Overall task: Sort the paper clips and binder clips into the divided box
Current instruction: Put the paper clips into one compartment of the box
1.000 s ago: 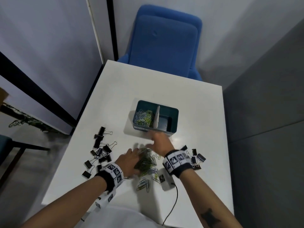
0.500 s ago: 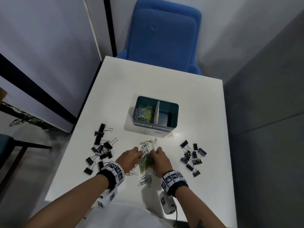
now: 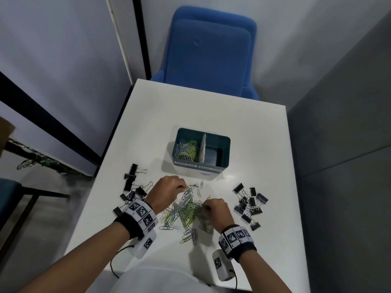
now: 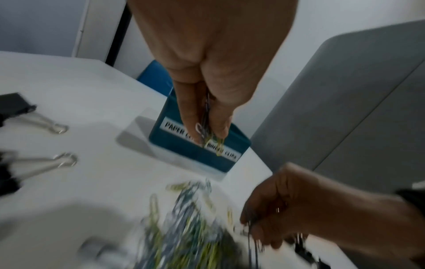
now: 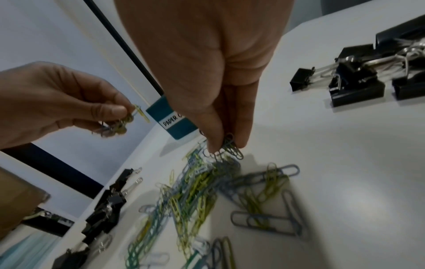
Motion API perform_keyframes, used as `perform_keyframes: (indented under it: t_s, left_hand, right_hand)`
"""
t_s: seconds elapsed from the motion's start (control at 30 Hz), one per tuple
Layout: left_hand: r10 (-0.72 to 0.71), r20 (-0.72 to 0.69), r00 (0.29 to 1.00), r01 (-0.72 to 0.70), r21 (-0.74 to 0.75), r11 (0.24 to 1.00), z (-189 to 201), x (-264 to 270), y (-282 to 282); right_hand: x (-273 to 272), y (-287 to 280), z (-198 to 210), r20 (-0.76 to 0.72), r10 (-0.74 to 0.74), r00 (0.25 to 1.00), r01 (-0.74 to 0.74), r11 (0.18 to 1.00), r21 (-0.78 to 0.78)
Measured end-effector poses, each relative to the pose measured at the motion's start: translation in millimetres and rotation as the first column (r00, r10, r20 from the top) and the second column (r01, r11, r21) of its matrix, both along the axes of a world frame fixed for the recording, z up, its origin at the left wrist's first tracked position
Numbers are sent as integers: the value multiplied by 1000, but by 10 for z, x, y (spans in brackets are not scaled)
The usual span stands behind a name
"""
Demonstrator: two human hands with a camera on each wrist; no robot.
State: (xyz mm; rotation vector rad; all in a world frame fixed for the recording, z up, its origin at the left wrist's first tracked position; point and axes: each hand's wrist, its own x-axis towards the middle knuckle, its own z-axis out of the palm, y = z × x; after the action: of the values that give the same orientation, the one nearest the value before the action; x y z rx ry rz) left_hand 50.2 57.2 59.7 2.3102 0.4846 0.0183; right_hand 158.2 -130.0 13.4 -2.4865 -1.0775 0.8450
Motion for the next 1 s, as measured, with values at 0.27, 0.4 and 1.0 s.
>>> perform_keyframes:
  t_s: [0.27, 0.4, 1.0]
  left_hand:
    - [74, 195, 978, -90, 75, 993, 587, 744, 522]
    - [161, 107, 981, -172, 105, 979, 622, 1026, 642]
    - [-98, -419, 903, 241, 303, 922, -383, -384, -72]
  right_hand:
    - [184, 102, 488, 69, 109, 992, -114, 992, 61]
    - [357, 362, 873, 114, 132, 985, -149, 977, 154]
    - [528, 1052, 712, 199, 67, 978, -119, 958, 262]
